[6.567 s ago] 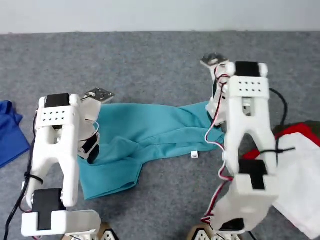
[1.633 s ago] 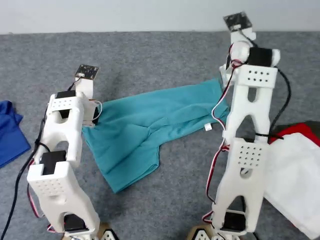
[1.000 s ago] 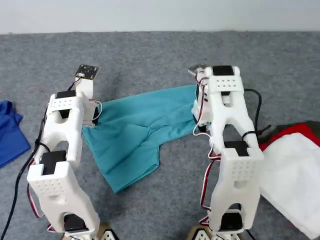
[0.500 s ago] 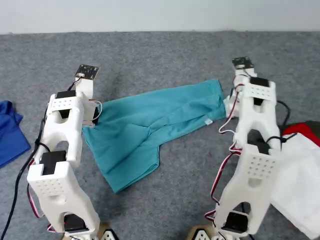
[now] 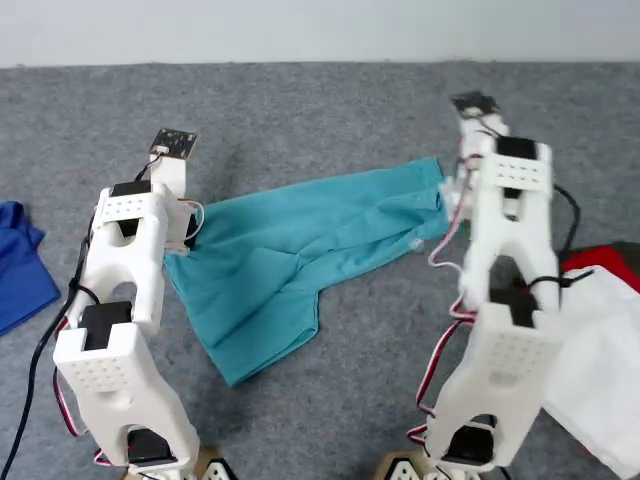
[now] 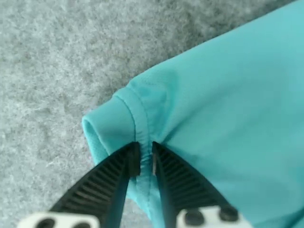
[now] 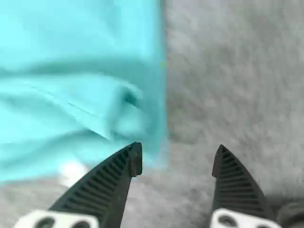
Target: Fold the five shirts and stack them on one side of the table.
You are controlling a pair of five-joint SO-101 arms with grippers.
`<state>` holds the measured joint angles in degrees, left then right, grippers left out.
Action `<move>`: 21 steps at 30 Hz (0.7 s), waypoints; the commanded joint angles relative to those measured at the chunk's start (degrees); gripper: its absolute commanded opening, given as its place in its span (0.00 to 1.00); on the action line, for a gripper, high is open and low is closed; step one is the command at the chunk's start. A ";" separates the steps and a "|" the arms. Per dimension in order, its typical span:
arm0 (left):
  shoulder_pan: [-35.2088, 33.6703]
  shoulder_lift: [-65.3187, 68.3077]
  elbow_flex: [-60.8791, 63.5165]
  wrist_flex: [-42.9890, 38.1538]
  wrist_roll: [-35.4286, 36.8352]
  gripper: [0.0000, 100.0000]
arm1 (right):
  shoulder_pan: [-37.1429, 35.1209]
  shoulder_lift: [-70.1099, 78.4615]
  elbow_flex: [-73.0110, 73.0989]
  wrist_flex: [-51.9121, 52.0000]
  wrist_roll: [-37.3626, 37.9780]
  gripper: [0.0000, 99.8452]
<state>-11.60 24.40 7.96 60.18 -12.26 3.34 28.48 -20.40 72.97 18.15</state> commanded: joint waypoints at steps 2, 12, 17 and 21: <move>0.00 -0.18 -0.75 0.00 0.35 0.05 | -6.55 -4.53 0.09 -5.58 -3.52 0.25; 0.00 -0.18 -0.75 0.00 0.35 0.05 | -10.68 9.01 0.00 -28.18 -3.60 0.25; 0.00 -0.18 -0.75 0.00 0.35 0.05 | -10.51 11.38 0.00 -23.78 -0.09 0.25; 0.00 -0.18 -0.75 0.00 0.35 0.05 | -10.68 9.36 0.00 -13.93 5.71 0.25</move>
<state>-11.60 24.40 7.96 60.18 -12.26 -7.03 40.62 -20.04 53.19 20.70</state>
